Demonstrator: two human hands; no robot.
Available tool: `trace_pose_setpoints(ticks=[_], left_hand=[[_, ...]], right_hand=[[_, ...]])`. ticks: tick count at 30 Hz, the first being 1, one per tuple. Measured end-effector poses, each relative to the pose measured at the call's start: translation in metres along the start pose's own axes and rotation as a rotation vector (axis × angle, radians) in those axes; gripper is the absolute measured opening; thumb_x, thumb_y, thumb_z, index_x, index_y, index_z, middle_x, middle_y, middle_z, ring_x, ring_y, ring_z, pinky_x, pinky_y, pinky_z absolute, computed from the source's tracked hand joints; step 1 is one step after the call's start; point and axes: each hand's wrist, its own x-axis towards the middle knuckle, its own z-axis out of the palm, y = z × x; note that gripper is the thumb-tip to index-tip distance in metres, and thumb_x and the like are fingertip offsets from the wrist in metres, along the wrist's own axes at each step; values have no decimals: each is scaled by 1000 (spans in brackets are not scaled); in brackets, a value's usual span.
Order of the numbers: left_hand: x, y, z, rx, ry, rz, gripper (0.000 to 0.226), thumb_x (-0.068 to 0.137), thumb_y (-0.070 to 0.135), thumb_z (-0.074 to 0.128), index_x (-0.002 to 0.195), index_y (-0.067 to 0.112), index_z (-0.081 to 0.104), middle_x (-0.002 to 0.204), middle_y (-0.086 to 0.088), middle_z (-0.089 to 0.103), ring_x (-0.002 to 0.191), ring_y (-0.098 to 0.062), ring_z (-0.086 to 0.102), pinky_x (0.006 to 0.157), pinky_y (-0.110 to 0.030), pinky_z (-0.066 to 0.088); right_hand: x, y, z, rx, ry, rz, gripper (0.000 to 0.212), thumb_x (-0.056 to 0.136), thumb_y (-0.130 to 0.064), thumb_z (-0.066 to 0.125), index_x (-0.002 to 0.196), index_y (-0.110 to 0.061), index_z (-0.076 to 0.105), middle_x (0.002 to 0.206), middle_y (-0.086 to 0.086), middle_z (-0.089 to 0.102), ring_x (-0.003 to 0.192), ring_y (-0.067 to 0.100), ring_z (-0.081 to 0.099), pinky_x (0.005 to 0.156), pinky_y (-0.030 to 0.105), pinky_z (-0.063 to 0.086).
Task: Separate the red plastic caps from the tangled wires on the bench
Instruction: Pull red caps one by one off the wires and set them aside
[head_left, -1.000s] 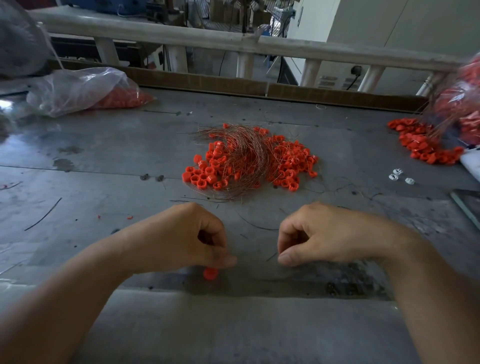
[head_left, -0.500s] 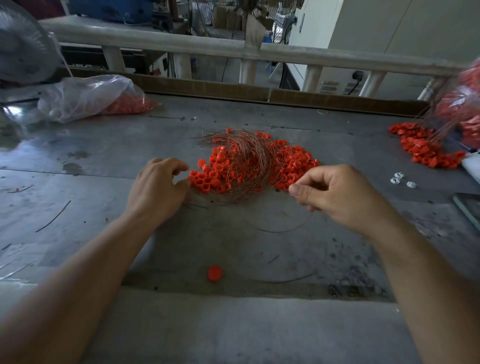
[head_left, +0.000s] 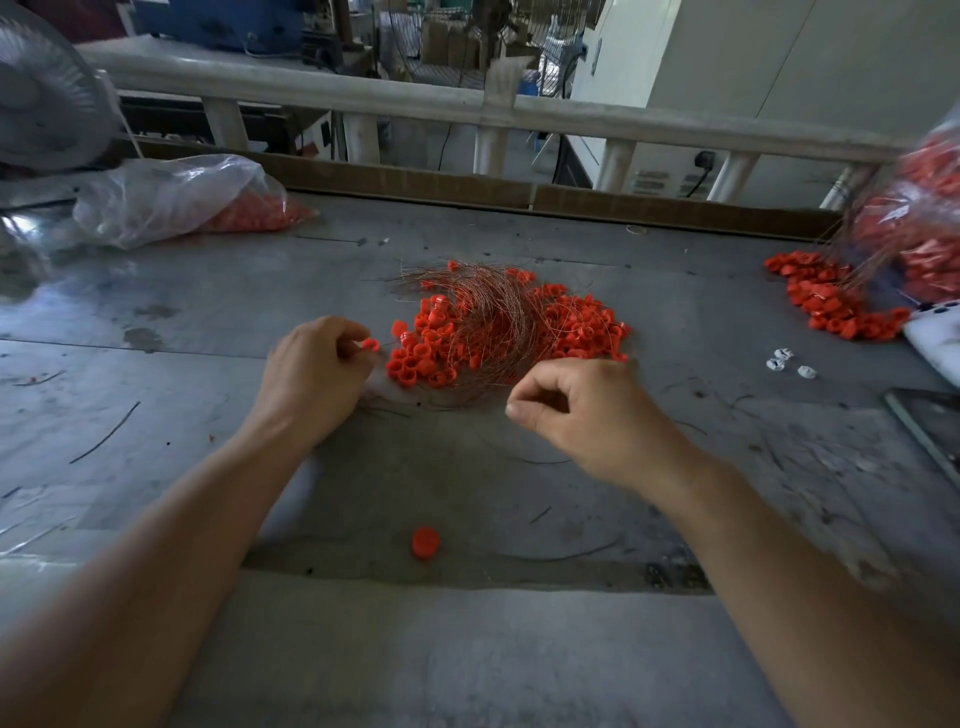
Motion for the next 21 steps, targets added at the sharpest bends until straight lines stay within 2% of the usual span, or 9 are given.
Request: trace_pose_setpoints(ticks=[2,3,5,7,9,13,18,21], left_hand=[[-1,2,-7,-101,26,-48,4,83,19,65,79,21,66,78,3,64,71,-13,56,65,-26,40],[-3,3,-10,-172,29,-80,10,82,22,66,72,24,63,72,6,63,65,-9,53,60,-25,40],[-9,7,-18,-408,-30,-141,13,80,23,69,69,23,62,58,7,61,55,-5,52,51,-19,41],[-17,16,-26,-625,-158,-168,10,73,21,71,74,16,63,53,7,63,49,-2,53,45,-13,41],[-23,23,-28,-740,-276,-154,20,64,24,68,78,11,62,57,4,66,51,-4,56,44,-14,42],[-31,33,-24,-822,-394,-115,24,61,19,65,83,10,63,66,-2,70,55,-7,60,46,-16,43],[-36,34,-25,-854,-466,-10,22,53,25,70,73,20,74,87,-1,71,66,-10,64,50,-16,46],[-39,36,-23,-884,-537,23,23,50,26,72,72,25,74,100,3,71,72,-13,67,55,-16,48]], right_hand=[[0,-1,9,-108,-40,-45,10,84,-28,64,86,-20,68,79,-11,56,75,5,52,71,22,43],[0,-2,13,-154,-56,-54,12,84,-30,63,88,-20,67,82,-10,56,78,6,51,72,23,43],[0,-3,19,-205,-99,-38,13,84,-34,63,86,-21,64,86,-7,56,82,9,51,73,26,44],[0,-5,22,-225,-130,-20,14,84,-35,61,80,-22,57,84,-8,50,84,11,50,73,28,43],[0,-6,25,-251,-135,-37,17,87,-33,58,77,-21,53,83,-7,47,84,13,49,73,27,40],[-1,-7,26,-301,-149,-82,18,92,-31,51,79,-20,45,89,-2,49,88,14,47,72,27,36],[-3,-7,7,-151,-45,-70,15,91,-27,52,80,-22,44,78,-10,48,75,10,48,67,27,39],[-6,-12,0,-116,-50,-125,15,91,-24,54,80,-23,43,72,-16,43,72,8,46,66,25,39]])
